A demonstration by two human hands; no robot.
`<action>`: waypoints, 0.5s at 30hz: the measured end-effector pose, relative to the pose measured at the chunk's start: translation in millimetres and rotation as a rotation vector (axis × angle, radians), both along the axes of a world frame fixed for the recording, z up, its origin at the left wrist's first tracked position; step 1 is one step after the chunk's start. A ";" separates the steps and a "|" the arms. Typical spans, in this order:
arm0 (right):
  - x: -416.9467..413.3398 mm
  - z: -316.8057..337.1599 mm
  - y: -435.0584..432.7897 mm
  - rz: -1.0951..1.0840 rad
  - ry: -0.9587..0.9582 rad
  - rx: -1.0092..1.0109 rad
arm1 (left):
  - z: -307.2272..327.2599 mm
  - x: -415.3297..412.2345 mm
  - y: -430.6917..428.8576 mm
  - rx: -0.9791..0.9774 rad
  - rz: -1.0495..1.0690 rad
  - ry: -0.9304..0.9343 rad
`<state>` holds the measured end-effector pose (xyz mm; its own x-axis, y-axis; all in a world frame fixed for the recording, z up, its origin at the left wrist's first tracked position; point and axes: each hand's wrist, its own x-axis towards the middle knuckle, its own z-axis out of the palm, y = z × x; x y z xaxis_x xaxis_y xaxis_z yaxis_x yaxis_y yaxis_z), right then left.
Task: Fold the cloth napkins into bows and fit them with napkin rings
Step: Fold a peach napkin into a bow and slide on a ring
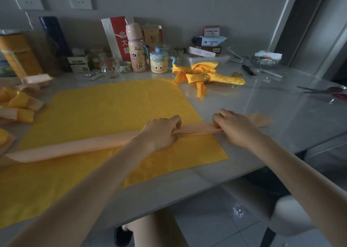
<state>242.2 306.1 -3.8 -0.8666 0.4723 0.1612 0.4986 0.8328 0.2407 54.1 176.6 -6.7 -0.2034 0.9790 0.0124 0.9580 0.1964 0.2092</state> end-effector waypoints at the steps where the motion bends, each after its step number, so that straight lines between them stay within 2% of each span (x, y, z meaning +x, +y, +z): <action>1: -1.3 7.2 -4.8 -0.058 -0.090 -0.075 | 1.0 -0.1 0.6 -0.021 0.001 -0.020; 3: -6.8 21.7 -14.5 -0.173 -0.193 -0.238 | 2.2 -0.8 1.2 -0.052 0.008 -0.043; 5: -16.9 33.7 -20.2 -0.252 -0.151 -0.288 | 1.4 -0.9 1.4 -0.039 0.017 -0.067; 8: -43.7 32.7 -20.0 -0.152 0.158 -0.205 | -1.2 0.3 1.8 0.037 0.059 -0.130; 10: -65.5 20.2 -27.5 0.006 0.335 -0.329 | -2.4 2.5 1.6 0.047 0.071 -0.108; 11: -74.6 11.1 -32.7 0.056 0.356 -0.444 | -3.3 3.7 0.7 0.040 0.079 -0.088; 13: -82.0 -8.8 -36.0 0.061 0.298 -0.591 | -4.8 6.2 -0.7 0.041 0.099 -0.079; 15: -76.0 -21.3 -31.3 -0.032 0.155 -0.527 | -5.8 8.9 -1.5 0.051 0.118 -0.093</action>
<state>166.1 274.8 -25.1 -0.8353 0.5494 0.0198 0.5223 0.8044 -0.2831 63.0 175.1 -12.5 -0.3191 0.9470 0.0372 0.9050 0.2928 0.3084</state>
